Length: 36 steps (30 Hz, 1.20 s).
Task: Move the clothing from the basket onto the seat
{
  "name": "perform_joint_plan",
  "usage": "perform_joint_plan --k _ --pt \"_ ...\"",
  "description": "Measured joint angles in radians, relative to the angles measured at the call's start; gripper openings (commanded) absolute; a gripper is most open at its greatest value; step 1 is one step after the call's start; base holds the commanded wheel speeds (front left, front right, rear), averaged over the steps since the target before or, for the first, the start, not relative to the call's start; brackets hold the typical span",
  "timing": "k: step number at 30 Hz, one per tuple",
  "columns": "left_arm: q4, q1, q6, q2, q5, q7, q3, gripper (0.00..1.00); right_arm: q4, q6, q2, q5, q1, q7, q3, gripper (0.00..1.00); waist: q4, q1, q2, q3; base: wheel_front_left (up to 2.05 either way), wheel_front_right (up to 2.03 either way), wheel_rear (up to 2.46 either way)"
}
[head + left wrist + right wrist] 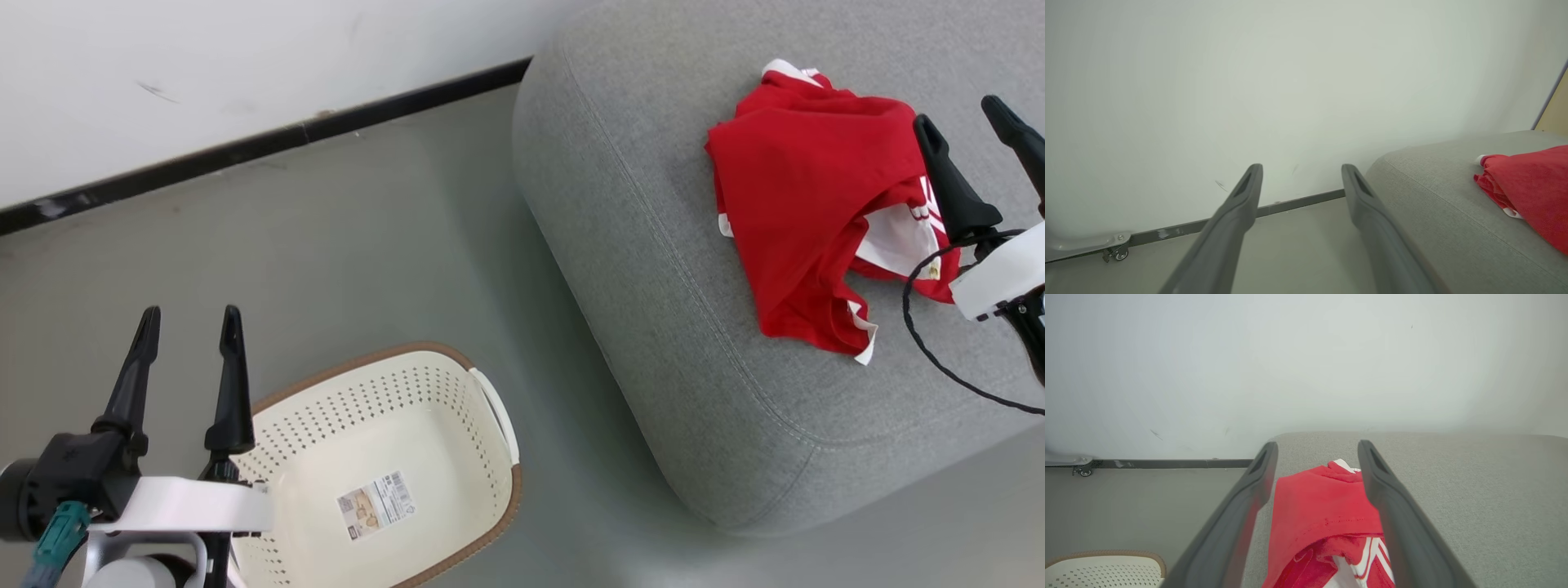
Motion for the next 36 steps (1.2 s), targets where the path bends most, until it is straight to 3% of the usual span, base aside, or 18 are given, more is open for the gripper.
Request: perform_joint_plan --k 14,36 --pt "0.031 0.091 0.067 -0.043 -0.016 -0.002 0.076 1.00 -0.067 0.000 0.090 -0.013 0.080 -0.103 -0.073 1.00 0.077 0.0000 0.0000 -0.105 0.00 0.00 0.00" --pt "0.044 0.147 0.068 -0.101 0.006 -0.003 0.015 1.00 -0.066 0.000 0.295 -0.217 0.344 -0.142 -0.148 1.00 0.243 0.0000 0.0000 -0.226 0.00 0.00 0.00"
